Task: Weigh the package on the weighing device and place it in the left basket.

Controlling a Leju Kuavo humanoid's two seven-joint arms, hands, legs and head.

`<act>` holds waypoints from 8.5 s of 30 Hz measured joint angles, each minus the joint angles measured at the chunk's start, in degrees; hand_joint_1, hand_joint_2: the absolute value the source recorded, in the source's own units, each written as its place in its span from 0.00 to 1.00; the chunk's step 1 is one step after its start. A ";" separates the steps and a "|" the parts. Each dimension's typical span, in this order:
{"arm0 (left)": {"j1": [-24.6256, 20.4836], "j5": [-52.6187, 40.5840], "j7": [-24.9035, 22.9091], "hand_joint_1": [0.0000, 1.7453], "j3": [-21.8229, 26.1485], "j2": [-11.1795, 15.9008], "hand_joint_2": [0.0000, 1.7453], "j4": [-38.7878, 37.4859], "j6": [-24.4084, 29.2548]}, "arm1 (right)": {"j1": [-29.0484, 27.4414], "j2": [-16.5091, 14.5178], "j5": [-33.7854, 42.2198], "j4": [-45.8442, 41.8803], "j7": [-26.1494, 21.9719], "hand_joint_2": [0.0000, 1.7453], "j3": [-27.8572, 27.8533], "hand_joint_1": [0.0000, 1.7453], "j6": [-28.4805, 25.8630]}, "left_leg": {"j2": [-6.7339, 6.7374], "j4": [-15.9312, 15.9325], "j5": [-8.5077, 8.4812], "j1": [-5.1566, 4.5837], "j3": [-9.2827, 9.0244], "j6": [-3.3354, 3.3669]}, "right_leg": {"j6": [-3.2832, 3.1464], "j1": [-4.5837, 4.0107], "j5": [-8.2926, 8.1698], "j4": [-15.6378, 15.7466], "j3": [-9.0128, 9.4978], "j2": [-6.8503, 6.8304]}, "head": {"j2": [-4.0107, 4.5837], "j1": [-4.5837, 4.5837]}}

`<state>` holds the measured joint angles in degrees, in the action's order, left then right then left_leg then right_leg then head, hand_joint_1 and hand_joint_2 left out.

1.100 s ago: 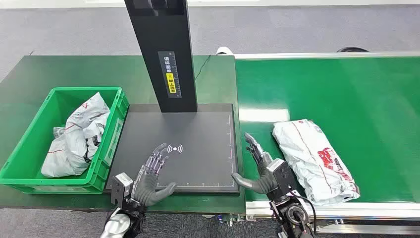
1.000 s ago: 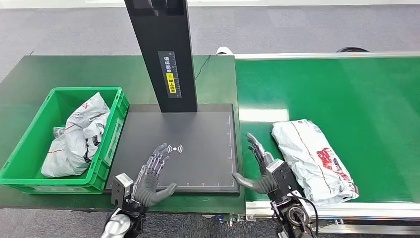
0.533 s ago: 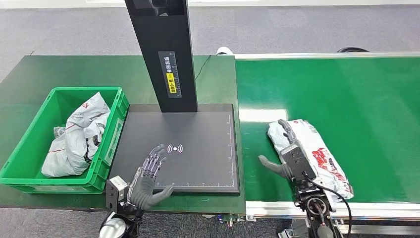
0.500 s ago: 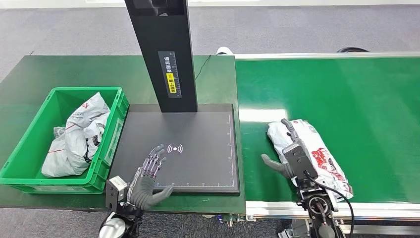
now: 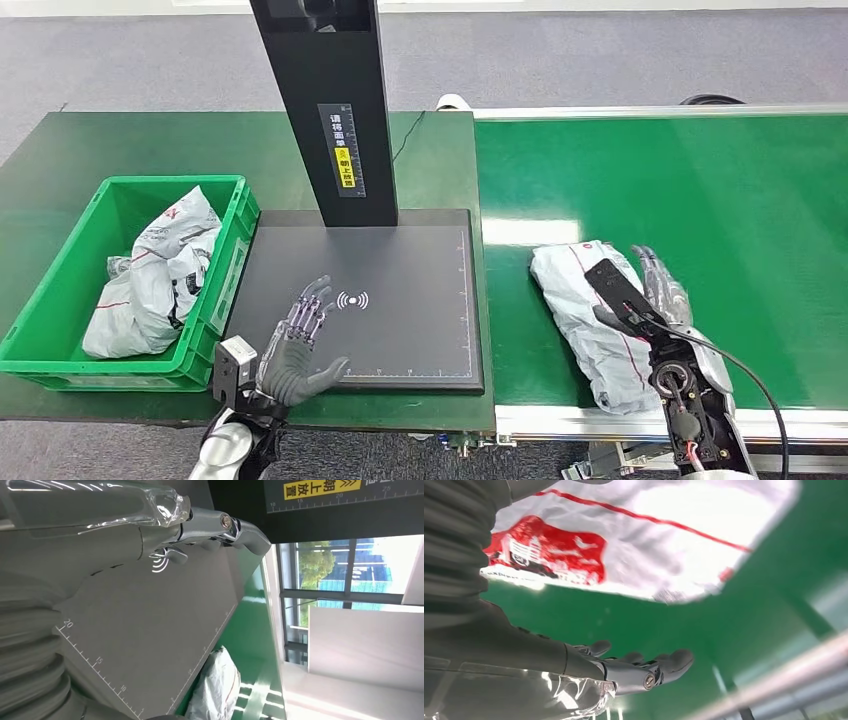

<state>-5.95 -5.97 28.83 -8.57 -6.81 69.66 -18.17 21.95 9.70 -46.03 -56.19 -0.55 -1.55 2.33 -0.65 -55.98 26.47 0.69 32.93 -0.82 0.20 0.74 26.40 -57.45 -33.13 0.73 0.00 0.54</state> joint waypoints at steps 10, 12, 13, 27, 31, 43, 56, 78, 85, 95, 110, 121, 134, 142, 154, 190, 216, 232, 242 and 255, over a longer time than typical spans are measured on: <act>-1.74 0.68 0.13 0.00 -0.15 0.62 1.00 -2.15 0.60 | 6.20 1.55 -1.17 14.53 -4.26 1.00 5.17 0.00 15.08 | -0.01 0.00 -0.01 0.00 0.01 0.01 | 0.00 0.00 0.00 0.00 0.00 0.00 | 0.00 0.00; -2.39 0.91 0.15 0.00 -0.36 0.73 1.00 -2.69 0.79 | 7.34 1.63 -1.14 16.89 -4.53 1.00 6.19 0.00 15.75 | 0.00 -0.01 -0.02 0.00 -0.01 0.01 | 0.00 0.00 -0.01 0.00 0.01 0.00 | 0.00 0.00; -2.62 1.03 0.15 0.00 -0.51 0.80 1.00 -2.92 0.83 | 7.76 1.71 -1.12 17.84 -4.53 1.00 6.64 0.00 15.94 | 0.00 -0.01 -0.02 0.00 -0.01 0.01 | 0.00 0.00 -0.01 0.00 0.01 0.00 | 0.00 -0.01; -3.26 1.82 0.08 0.00 -2.03 1.26 1.00 -5.09 1.08 | 9.69 3.03 -0.19 21.84 -2.13 1.00 9.86 1.00 17.43 | -0.02 -0.02 -0.01 0.00 -0.08 0.02 | 0.01 0.01 0.01 0.00 0.10 -0.04 | 0.00 0.00; -3.24 2.15 -0.10 0.00 -2.28 1.38 1.00 -5.18 1.16 | 10.27 3.14 -0.73 22.03 -1.03 1.00 10.37 1.00 15.89 | -0.03 -0.03 -0.01 0.00 -0.13 0.02 | 0.01 0.01 0.01 0.00 0.17 -0.05 | 0.00 0.00; -1.23 2.52 -0.77 0.00 -2.23 1.77 1.00 -3.33 1.95 | 9.54 2.38 -0.99 20.83 -6.48 1.00 11.64 1.00 6.45 | -0.04 -0.02 -0.01 0.00 -0.02 0.02 | 0.01 0.00 0.00 0.00 0.13 -0.04 | 0.00 -0.02; 0.97 3.77 3.23 0.00 -0.52 2.01 1.00 1.32 4.79 | 1.91 -2.04 9.63 -2.89 -22.33 1.00 7.44 1.00 -17.23 | -0.04 -0.02 -0.01 0.00 0.02 0.02 | 0.01 0.00 0.02 -0.01 0.01 -0.04 | 0.00 -0.01; -3.08 5.92 7.15 0.00 -0.96 1.32 1.00 2.35 9.31 | 7.23 -8.65 -9.49 -2.95 -25.03 1.00 35.76 1.00 -4.65 | 0.00 0.00 -0.05 0.02 0.03 0.02 | 0.00 -0.04 0.01 -0.02 -0.01 -0.02 | 0.00 0.00; -4.27 6.02 6.38 0.00 -2.40 0.74 1.00 1.33 9.23 | 12.24 -12.39 -15.86 4.78 -23.31 1.00 46.84 1.00 -5.80 | 0.00 0.00 -0.05 0.03 0.03 0.02 | 0.00 -0.05 0.01 -0.02 -0.02 -0.02 | 0.00 -0.01; -5.03 6.21 6.36 0.00 -2.52 0.52 1.00 0.45 9.14 | 14.85 -14.09 -15.95 9.78 -23.42 1.00 51.75 1.00 -5.14 | 0.00 -0.01 -0.05 0.01 0.03 0.02 | 0.00 -0.03 0.01 -0.02 -0.02 -0.02 | 0.00 -0.01; -6.20 7.22 6.27 0.00 -3.45 0.30 1.00 -0.74 9.35 | 21.06 -17.96 -9.67 22.99 -15.63 1.00 57.42 0.99 -5.86 | 0.00 -0.02 -0.06 0.01 -0.01 0.02 | 0.00 -0.03 0.01 -0.02 0.01 -0.02 | 0.00 -0.02; -6.81 7.75 6.34 0.00 -3.48 0.23 1.00 -1.38 10.29 | 22.06 -19.05 -7.77 27.62 -9.75 1.00 54.81 0.00 -13.81 | 0.00 -0.02 -0.06 0.02 -0.07 0.02 | 0.00 -0.04 0.00 -0.02 0.04 -0.02 | 0.00 -0.02; -8.08 7.67 7.26 0.00 -3.80 0.17 1.00 -2.64 10.17 | 17.60 -18.75 17.73 21.43 -35.33 1.00 42.74 0.00 -7.95 | 0.00 -0.02 -0.06 0.02 -0.04 0.02 | 0.00 -0.04 0.00 -0.02 0.00 -0.01 | 0.00 -0.02; -8.42 3.86 7.62 0.00 -4.15 0.53 1.00 -3.28 11.14 | 11.29 -15.75 28.79 5.46 -35.54 1.00 34.65 0.00 -6.08 | -0.01 -0.02 -0.06 0.01 -0.02 0.02 | 0.00 -0.03 0.00 -0.02 0.00 -0.02 | 0.00 -0.02; -9.58 -10.74 6.58 0.00 -8.63 1.51 1.00 -3.39 12.71 | 0.28 -12.45 38.78 -7.96 -33.12 1.00 21.30 0.00 -4.22 | 0.00 -0.02 -0.05 0.01 -0.01 0.03 | 0.00 -0.03 0.00 -0.01 0.00 -0.02 | 0.00 -0.02; -29.90 -48.29 -23.54 1.00 -15.45 -1.18 1.00 -33.52 19.90 | -8.06 -15.79 34.82 -7.49 -31.02 1.00 12.46 0.00 0.45 | -0.03 0.00 -0.08 0.01 -0.41 0.06 | 0.01 -0.03 0.00 -0.01 0.48 -0.06 | 0.00 -0.01; -26.91 -47.75 -10.62 1.00 -14.65 -1.04 1.00 -31.19 31.30 | -9.48 -15.68 34.45 -7.73 -31.05 1.00 11.02 0.00 1.06 | -0.01 -0.01 -0.08 0.01 -0.18 0.08 | 0.02 -0.03 -0.01 -0.01 0.19 -0.03 | 0.00 -0.01; -17.51 -43.40 3.22 1.00 -9.86 0.83 1.00 -8.89 57.23 | -11.06 -14.78 35.57 -10.02 -31.30 1.00 10.31 0.00 0.97 | 0.00 -0.01 -0.08 0.01 0.03 0.08 | 0.02 -0.03 0.00 -0.01 0.00 -0.03 | 0.00 -0.01; -13.31 -55.24 2.29 1.00 9.99 -0.10 1.00 6.29 57.29 | -14.61 -13.97 35.94 -13.27 -31.30 1.00 8.91 0.00 -0.40 | 0.14 0.01 -0.01 0.07 0.01 0.01 | -0.01 -0.09 0.01 -0.01 -0.09 0.13 | 0.00 -0.10; -13.86 -54.36 -18.70 1.00 26.30 7.76 1.00 1.69 52.67 | -18.93 -13.27 34.18 -17.71 -31.23 1.00 6.74 0.00 -0.55 | 0.10 0.02 -0.02 0.12 0.06 -0.02 | -0.02 -0.16 0.04 -0.03 -0.11 0.10 | 0.00 -0.10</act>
<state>-19.80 -60.33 10.14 17.73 0.94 71.35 34.50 3.02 -3.56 -11.85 -73.90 -31.78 5.20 1.78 -0.54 -55.96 26.44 0.82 32.99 -0.84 0.18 0.58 26.44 -57.48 -33.24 0.83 0.00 0.44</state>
